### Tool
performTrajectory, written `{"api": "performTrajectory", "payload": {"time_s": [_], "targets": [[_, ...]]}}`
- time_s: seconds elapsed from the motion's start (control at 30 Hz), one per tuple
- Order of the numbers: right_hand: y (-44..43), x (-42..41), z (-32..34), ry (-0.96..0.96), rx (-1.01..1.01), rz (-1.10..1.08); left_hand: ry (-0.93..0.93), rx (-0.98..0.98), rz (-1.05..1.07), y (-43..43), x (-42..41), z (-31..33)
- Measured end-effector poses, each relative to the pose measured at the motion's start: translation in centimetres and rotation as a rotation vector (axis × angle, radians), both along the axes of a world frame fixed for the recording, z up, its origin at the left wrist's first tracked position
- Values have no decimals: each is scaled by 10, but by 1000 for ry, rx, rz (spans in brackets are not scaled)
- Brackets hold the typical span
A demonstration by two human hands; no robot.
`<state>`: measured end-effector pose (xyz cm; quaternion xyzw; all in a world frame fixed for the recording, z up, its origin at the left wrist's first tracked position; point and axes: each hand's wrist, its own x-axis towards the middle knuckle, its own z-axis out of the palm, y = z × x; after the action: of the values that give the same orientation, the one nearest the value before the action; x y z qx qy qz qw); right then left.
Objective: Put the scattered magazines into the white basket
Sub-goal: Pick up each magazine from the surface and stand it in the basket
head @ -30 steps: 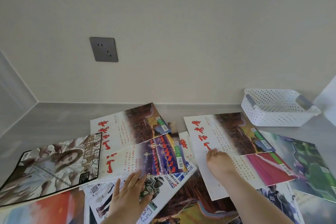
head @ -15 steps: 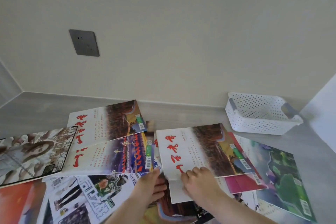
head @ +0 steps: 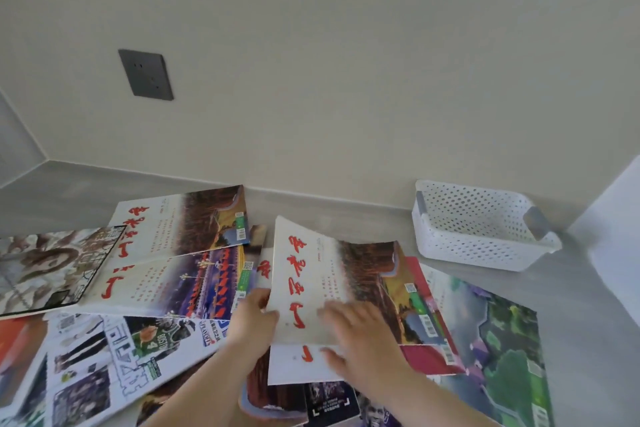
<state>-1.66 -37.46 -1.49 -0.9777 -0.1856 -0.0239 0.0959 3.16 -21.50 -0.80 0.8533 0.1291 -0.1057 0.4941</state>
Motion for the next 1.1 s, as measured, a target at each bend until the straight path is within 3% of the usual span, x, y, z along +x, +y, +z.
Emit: {"api": "performTrajectory", "payload": {"time_s": [0.2, 0.3, 0.4, 0.5, 0.57, 0.73, 0.83, 0.93, 1.1], "targets": [[-60, 55, 47, 38, 484, -369, -271, -2, -104, 4, 27, 61], [-87, 75, 77, -16, 578, -474, -386, -45, -177, 6, 42, 100], [-110, 84, 99, -86, 488, -516, -453, -27, -288, 0, 57, 136], [-130, 85, 116, 102, 724, -439, -534, 19, -391, -15, 72, 169], [-143, 85, 123, 114, 841, -415, -607, 39, -450, -28, 80, 189], [-175, 85, 151, -146, 1140, -481, -704, -257, -420, -72, 107, 228], [-198, 89, 169, -431, 1137, -568, -670, -466, -339, -110, 119, 230], [-222, 93, 179, -576, 1120, -645, -622, -645, -273, -150, 128, 225], [-256, 103, 173, -596, 1278, -741, -503, -614, -244, -211, 140, 193]]}}
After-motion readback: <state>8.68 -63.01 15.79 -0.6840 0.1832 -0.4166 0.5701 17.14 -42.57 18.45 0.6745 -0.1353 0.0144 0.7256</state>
